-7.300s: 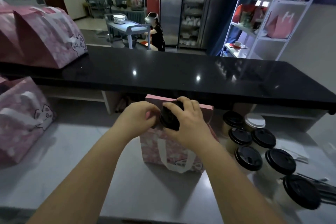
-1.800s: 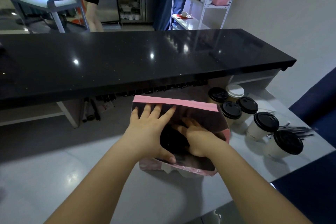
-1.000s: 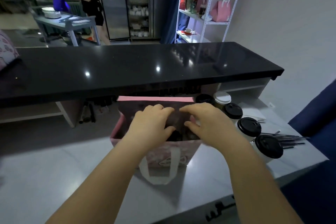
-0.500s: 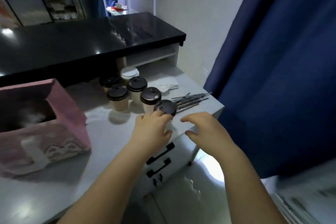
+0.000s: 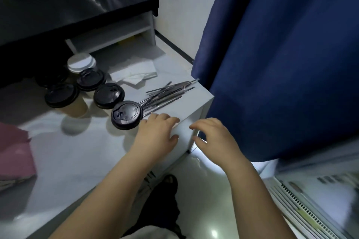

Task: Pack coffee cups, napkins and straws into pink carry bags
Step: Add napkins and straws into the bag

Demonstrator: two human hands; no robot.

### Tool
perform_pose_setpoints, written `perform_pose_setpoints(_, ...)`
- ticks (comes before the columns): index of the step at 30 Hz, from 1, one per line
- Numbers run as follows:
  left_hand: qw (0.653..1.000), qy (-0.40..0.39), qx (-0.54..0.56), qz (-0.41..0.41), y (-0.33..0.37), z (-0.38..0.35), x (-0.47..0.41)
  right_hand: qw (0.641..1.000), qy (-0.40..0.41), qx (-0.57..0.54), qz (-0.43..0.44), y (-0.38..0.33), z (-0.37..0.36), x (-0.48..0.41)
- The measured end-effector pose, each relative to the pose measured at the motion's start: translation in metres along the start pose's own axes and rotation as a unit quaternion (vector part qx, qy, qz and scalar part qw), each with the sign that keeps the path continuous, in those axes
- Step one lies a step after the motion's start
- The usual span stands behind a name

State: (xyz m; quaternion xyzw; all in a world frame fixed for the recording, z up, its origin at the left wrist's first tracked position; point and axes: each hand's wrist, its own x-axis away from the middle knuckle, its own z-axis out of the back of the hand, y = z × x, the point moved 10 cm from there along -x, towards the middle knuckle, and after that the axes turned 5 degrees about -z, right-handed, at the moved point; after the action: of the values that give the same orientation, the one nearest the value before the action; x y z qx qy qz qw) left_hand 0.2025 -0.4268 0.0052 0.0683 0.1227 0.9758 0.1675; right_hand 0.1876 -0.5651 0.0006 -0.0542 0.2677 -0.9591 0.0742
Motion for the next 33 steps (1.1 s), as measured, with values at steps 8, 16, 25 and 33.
perform_pose_setpoints(8, 0.997, 0.057, 0.026, 0.043, -0.065, 0.052, -0.102, 1.000, -0.011, 0.020, 0.006, 0.003, 0.022, -0.118)
perform_pose_setpoints(16, 0.993, 0.079, 0.023, 0.085, -0.111, 0.079, -0.164, 0.998, -0.040, 0.032, 0.044, -0.012, 0.026, -0.213)
perform_pose_setpoints(25, 0.977, 0.061, 0.015, 0.203, -0.140, 0.067, -0.181, 0.975, -0.151, 0.056, 0.154, -0.018, -0.009, -0.288)
perform_pose_setpoints(33, 0.921, 0.088, 0.060, 0.374, -0.136, 0.047, -0.160, 0.917, -0.243, 0.132, 0.287, -0.013, -0.083, -0.322)
